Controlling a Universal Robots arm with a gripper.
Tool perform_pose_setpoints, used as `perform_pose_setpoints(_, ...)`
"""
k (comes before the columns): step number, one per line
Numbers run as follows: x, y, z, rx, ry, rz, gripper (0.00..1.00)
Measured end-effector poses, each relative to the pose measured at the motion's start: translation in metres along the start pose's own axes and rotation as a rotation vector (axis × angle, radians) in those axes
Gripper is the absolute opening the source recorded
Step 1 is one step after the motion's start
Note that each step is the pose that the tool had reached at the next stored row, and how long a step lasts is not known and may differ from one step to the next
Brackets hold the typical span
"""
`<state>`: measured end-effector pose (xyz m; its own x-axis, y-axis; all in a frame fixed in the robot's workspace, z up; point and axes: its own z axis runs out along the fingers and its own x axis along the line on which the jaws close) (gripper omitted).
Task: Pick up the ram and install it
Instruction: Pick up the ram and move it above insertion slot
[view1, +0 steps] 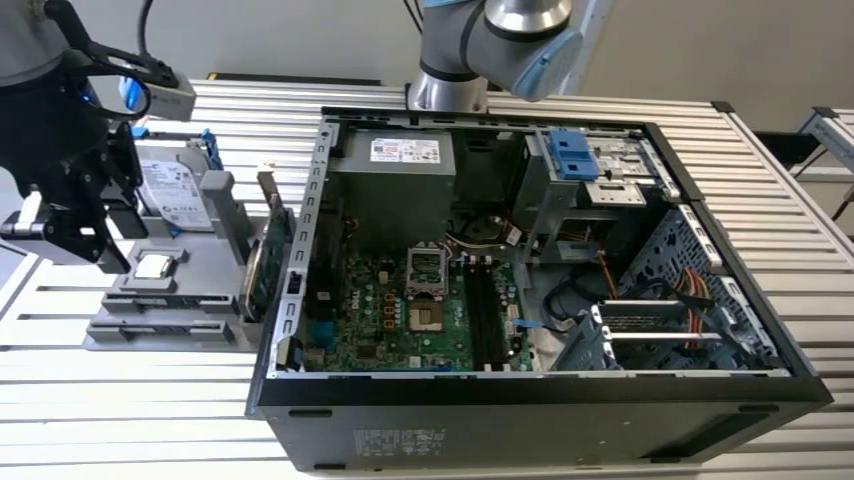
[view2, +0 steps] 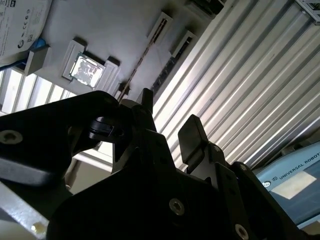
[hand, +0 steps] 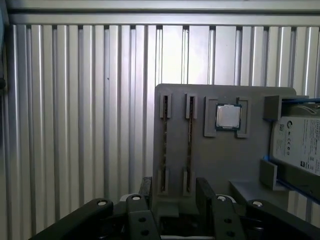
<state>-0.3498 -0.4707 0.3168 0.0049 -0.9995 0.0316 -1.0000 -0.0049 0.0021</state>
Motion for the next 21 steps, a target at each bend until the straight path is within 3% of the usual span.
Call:
perform_pose_setpoints(13,-0.0022,0.0,0.0084,-0.0001,0.0141,0.0,1.0)
perform_pose_setpoints(21,-0.0038,0.0,0.0142,0.0,0.0191,0.0,1.0)
